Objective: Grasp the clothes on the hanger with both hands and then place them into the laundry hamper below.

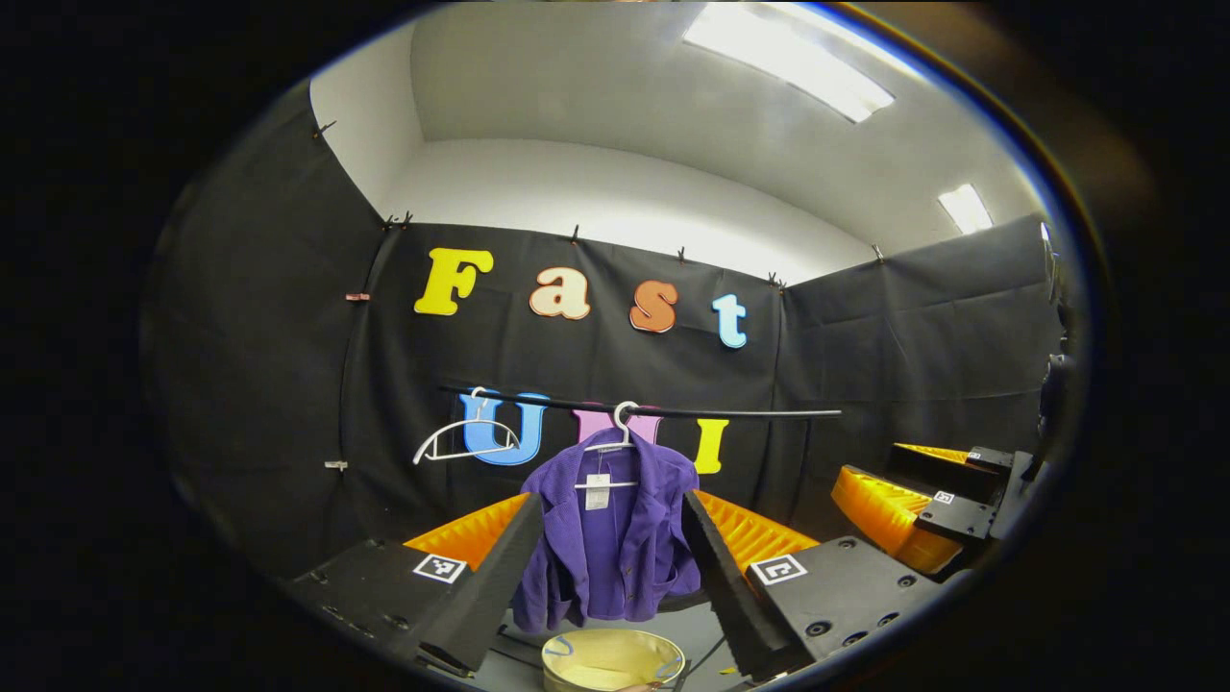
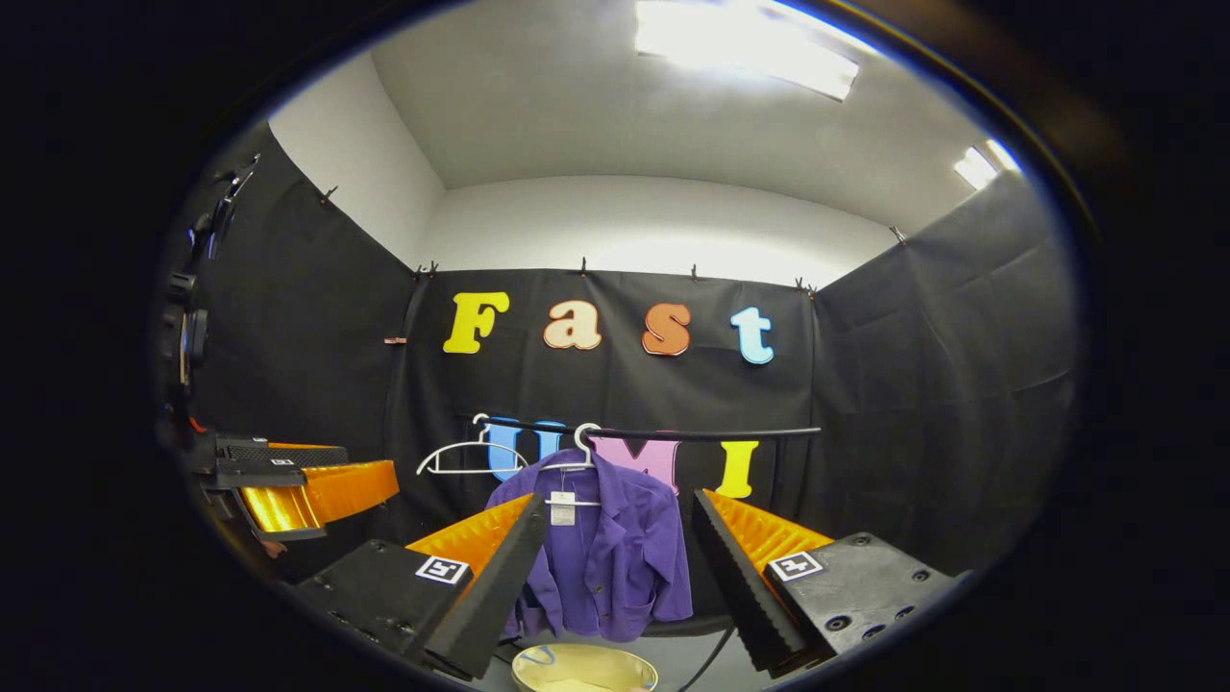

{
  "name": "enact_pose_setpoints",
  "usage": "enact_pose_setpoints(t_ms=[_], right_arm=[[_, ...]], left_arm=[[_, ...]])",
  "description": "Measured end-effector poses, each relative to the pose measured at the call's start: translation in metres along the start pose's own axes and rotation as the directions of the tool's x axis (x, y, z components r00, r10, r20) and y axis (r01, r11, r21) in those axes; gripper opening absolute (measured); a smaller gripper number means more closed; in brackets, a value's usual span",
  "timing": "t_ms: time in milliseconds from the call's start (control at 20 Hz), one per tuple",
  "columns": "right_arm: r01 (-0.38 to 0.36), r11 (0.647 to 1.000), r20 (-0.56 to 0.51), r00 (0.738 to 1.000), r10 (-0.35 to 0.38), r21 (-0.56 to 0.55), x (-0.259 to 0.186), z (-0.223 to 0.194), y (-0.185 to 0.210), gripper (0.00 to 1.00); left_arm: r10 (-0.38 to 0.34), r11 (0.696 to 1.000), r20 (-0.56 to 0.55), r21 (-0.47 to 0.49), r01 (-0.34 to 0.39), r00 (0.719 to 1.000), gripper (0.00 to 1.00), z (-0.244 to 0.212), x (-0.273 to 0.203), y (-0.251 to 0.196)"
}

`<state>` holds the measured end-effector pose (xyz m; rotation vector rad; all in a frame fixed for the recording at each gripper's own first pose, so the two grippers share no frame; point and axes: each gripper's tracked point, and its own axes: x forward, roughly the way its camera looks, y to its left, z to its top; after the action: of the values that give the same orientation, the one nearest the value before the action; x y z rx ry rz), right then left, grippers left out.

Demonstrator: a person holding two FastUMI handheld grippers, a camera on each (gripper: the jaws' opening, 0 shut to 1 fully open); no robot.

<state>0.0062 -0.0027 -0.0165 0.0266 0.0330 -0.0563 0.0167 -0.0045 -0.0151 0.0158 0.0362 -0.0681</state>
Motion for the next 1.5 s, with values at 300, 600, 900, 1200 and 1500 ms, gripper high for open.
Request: enact_pose_setpoints(t_ms=[300, 600, 900, 1200, 1500], right_arm=[[0.042, 0.999, -0.019, 0.999, -0.042, -0.011, -0.011, -0.008, 0.023, 0.97], [0.051, 0.999, -0.041, 0.998, -0.051, -0.005, 0.009, -0.028, 0.033, 0.97], [0.015, 1.0, -0.043, 0.999, -0.014, 0.026, 0.092, -0.068, 0.027, 0.97], [-0.125, 0.992, -0.032, 0.992, 0.126, 0.024, 0.213, -0.119, 0.02, 0.97], [-0.209, 0.975, -0.108, 0.97, 0.217, 0.081, 0.293, -0.193, 0.02, 0.98]], left_arm=[[-0.057, 0.998, 0.002, 0.009, 0.057, 0.998, 0.92, -0.002, -0.012, 0.017], [-0.074, 0.997, -0.006, -0.014, 0.074, 0.997, 0.92, -0.013, 0.006, 0.035], [-0.048, 0.999, -0.027, -0.019, 0.047, 0.998, 0.92, -0.044, 0.08, 0.049], [0.057, 0.997, 0.015, -0.048, -0.057, 0.998, 0.92, -0.074, 0.186, 0.063], [0.15, 0.987, -0.079, -0.04, -0.154, 0.986, 0.92, -0.148, 0.267, 0.077]])
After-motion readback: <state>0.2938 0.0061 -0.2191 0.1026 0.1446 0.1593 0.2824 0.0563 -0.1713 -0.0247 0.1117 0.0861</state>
